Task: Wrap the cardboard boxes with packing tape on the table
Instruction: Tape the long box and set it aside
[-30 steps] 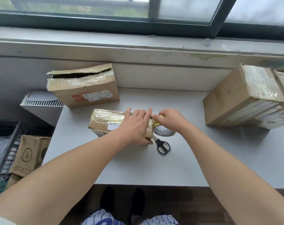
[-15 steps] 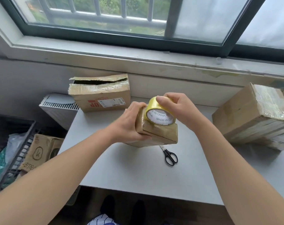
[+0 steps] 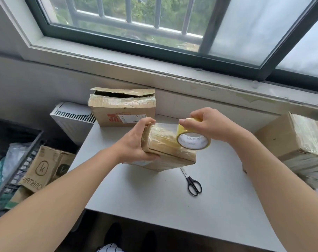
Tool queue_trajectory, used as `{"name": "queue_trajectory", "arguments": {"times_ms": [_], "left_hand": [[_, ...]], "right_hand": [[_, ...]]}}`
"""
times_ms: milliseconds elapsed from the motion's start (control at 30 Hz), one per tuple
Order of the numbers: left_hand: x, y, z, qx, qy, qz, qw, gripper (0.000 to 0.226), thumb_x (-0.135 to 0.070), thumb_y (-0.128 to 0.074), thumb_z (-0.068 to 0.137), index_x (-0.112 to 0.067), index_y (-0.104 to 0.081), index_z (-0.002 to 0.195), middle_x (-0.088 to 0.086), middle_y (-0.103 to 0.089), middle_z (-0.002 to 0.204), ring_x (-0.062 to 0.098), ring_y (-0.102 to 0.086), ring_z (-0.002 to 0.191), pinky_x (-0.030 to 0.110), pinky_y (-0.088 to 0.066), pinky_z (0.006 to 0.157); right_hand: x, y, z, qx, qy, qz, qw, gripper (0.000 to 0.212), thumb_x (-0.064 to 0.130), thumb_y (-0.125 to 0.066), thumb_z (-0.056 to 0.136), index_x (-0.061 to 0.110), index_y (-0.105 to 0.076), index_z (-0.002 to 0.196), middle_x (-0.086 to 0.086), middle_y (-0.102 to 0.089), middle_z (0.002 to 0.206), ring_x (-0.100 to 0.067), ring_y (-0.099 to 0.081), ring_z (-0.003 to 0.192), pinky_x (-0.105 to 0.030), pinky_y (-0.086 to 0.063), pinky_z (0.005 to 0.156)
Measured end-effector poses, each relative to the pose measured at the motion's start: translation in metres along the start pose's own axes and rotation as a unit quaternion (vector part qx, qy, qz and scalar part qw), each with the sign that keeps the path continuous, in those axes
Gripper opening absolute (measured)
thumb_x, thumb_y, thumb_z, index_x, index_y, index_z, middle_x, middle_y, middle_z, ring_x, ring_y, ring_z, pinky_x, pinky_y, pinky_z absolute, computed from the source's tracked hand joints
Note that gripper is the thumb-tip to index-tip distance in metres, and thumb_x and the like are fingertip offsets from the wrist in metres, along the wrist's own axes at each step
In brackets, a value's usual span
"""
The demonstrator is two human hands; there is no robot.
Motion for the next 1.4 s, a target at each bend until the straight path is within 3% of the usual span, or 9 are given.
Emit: {"name": "queue_trajectory", "arguments": {"times_ms": [133, 433, 533, 667, 733, 900, 1100, 1233, 1400], "left_hand": [[0.003, 0.008, -0.008, -0.036, 0.007, -0.008, 0.999, 0.105, -0.058, -0.092, 0.055, -0.059, -0.023, 0.135, -0.013, -0.045, 0.138, 0.009, -0.048, 0.129, 0.041, -0.043, 0.113], [0.014, 0.015, -0.015, -0.027, 0.008, -0.026, 0.999, 0.099, -0.047, -0.097, 0.059, -0.037, -0.04, 0.139, -0.01, -0.052, 0.135, 0.019, -0.052, 0.13, 0.042, -0.043, 0.114], [0.021, 0.02, -0.02, -0.021, 0.017, -0.027, 0.999, 0.099, -0.04, -0.099, 0.061, -0.033, -0.041, 0.141, -0.009, -0.053, 0.137, 0.019, -0.052, 0.131, 0.035, -0.042, 0.113], [0.023, 0.022, -0.025, -0.017, 0.02, -0.033, 0.999, 0.097, -0.024, -0.099, 0.064, -0.027, -0.042, 0.142, -0.008, -0.052, 0.138, 0.013, -0.052, 0.13, 0.011, -0.038, 0.106], [0.023, 0.021, -0.026, -0.022, 0.02, -0.037, 0.999, 0.096, -0.022, -0.098, 0.065, -0.025, -0.042, 0.143, -0.007, -0.051, 0.138, 0.011, -0.052, 0.13, 0.008, -0.037, 0.104], [0.037, 0.033, -0.04, -0.014, 0.045, -0.013, 0.999, 0.093, -0.029, -0.095, 0.069, -0.034, -0.036, 0.14, -0.023, -0.047, 0.133, 0.005, -0.051, 0.129, 0.021, -0.04, 0.111], [0.046, 0.032, -0.05, -0.013, 0.068, 0.022, 0.997, 0.093, -0.048, -0.088, 0.069, -0.049, -0.031, 0.143, -0.011, -0.042, 0.139, 0.011, -0.049, 0.13, 0.042, -0.045, 0.112], [0.049, 0.027, -0.05, 0.0, 0.062, 0.042, 0.997, 0.105, -0.033, -0.088, 0.08, -0.066, -0.018, 0.15, -0.015, -0.034, 0.136, -0.002, -0.04, 0.131, 0.027, -0.036, 0.113], [0.049, 0.028, -0.05, 0.02, 0.062, 0.064, 0.996, 0.1, -0.035, -0.087, 0.082, -0.063, -0.02, 0.152, -0.013, -0.033, 0.132, -0.005, -0.038, 0.128, 0.009, -0.03, 0.109]], "right_hand": [[-0.021, 0.011, -0.003, 0.018, -0.009, -0.036, 0.999, 0.056, 0.058, -0.067, 0.091, 0.017, -0.045, 0.058, 0.006, -0.035, 0.056, -0.009, -0.032, 0.049, -0.029, -0.027, 0.054], [-0.053, -0.005, 0.001, 0.076, -0.026, 0.017, 0.997, 0.058, 0.059, -0.067, 0.091, 0.009, -0.052, 0.065, 0.008, -0.04, 0.056, -0.01, -0.038, 0.053, -0.031, -0.032, 0.058], [-0.053, -0.008, 0.007, 0.067, -0.016, 0.059, 0.996, 0.054, 0.055, -0.067, 0.093, 0.016, -0.047, 0.061, 0.008, -0.041, 0.056, -0.009, -0.038, 0.053, -0.029, -0.032, 0.058], [-0.044, -0.004, 0.013, 0.069, 0.006, 0.039, 0.997, 0.054, 0.056, -0.068, 0.092, 0.017, -0.046, 0.06, 0.006, -0.037, 0.058, -0.01, -0.035, 0.054, -0.029, -0.03, 0.056], [-0.042, 0.0, 0.016, 0.066, 0.013, 0.025, 0.997, 0.054, 0.055, -0.068, 0.092, 0.016, -0.049, 0.06, 0.005, -0.037, 0.058, -0.01, -0.035, 0.053, -0.026, -0.029, 0.054], [-0.072, -0.001, 0.019, 0.04, -0.03, -0.077, 0.996, 0.052, 0.05, -0.07, 0.089, 0.015, -0.049, 0.056, 0.008, -0.04, 0.051, -0.008, -0.038, 0.049, -0.029, -0.032, 0.053], [-0.089, -0.031, 0.026, 0.046, -0.05, -0.063, 0.996, 0.048, 0.052, -0.07, 0.089, 0.022, -0.054, 0.055, 0.007, -0.044, 0.051, -0.014, -0.044, 0.055, -0.031, -0.034, 0.055], [-0.093, -0.036, 0.021, 0.015, -0.056, -0.041, 0.997, 0.053, 0.049, -0.071, 0.09, 0.017, -0.048, 0.055, 0.006, -0.04, 0.052, -0.014, -0.038, 0.053, -0.031, -0.031, 0.054], [-0.075, -0.013, 0.016, -0.043, -0.019, -0.054, 0.997, 0.048, 0.04, -0.072, 0.09, 0.014, -0.05, 0.056, 0.005, -0.042, 0.051, -0.012, -0.037, 0.05, -0.029, -0.033, 0.051]]}}
Point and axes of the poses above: each hand's wrist, its own z-axis towards the middle knuckle, its own y-axis out of the back of the hand, x = y × z, the point moved 5 cm from there along z, towards the middle knuckle
